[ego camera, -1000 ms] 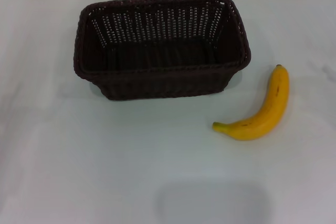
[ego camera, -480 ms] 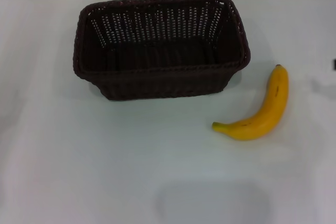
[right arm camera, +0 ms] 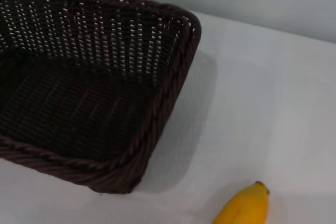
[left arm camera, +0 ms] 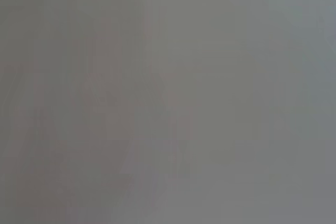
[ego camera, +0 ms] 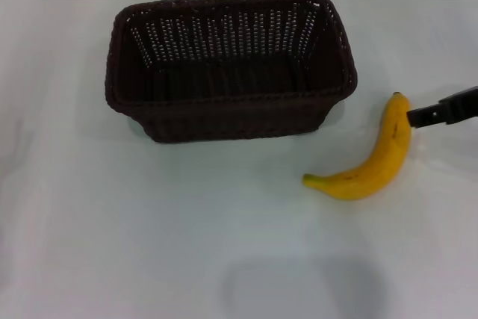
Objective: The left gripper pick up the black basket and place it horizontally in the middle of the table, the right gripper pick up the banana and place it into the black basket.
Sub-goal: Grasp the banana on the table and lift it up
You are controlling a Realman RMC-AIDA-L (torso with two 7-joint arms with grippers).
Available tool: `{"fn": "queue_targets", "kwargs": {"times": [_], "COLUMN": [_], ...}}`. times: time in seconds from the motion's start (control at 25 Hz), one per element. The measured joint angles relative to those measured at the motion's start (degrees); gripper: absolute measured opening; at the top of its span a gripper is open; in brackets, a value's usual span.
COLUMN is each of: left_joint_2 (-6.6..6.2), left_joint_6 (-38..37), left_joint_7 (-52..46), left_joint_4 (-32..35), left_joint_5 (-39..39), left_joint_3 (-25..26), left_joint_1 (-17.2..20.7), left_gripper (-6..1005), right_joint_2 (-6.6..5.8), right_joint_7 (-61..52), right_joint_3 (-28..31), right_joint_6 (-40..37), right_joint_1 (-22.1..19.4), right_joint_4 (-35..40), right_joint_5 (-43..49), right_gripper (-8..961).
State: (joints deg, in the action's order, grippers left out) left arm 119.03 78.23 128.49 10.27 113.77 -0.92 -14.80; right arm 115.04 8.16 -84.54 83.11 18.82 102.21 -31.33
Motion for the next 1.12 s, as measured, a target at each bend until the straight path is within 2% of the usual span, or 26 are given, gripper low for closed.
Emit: {"fn": "queue_targets", "kwargs": {"times": [0.24,0.28,0.32,0.52,0.84,1.12], "left_joint_2": [0.06,0.06,0.04,-0.09,-0.28,-0.35], "left_joint_6": [-1.0,-1.6,-2.1,-4.2,-4.6,-5.2], "left_joint_7": [8.5,9.9,10.6,13.0,17.9,18.1], "left_joint_4": [-2.7,-2.9,-3.0,-2.6,-2.5,-1.2], "left_joint_5": [3.2,3.3,3.3,0.2,-3.3,-3.3], "left_joint_3": [0.0,0.0,-0.1,-0.4,-0.5,-0.5], "left_joint_1": [-1.3,-1.7,-1.9,-3.4,-5.5,-6.1], "left_gripper": [865,865,865,864,863,864], "right_joint_2": [0.19,0.19,0.42,0.62,0.81,1.01], "right_joint_7": [-14.3,-14.3,-21.2,-30.0,-37.1,-39.2], "right_joint_3": [-9.1,-9.1,-13.4,-18.4,-21.5,-21.7], "right_joint_6": [0.1,0.1,0.6,0.8,-0.3,-1.2], "right_joint_1": [2.1,2.1,4.0,6.6,10.7,11.7], "right_joint_4": [0.0,0.0,-0.9,-3.6,-8.5,-11.1], "right_joint_5": [7.5,7.5,12.2,16.1,16.3,16.2], "right_gripper": [834,834,834,833,831,829]}}
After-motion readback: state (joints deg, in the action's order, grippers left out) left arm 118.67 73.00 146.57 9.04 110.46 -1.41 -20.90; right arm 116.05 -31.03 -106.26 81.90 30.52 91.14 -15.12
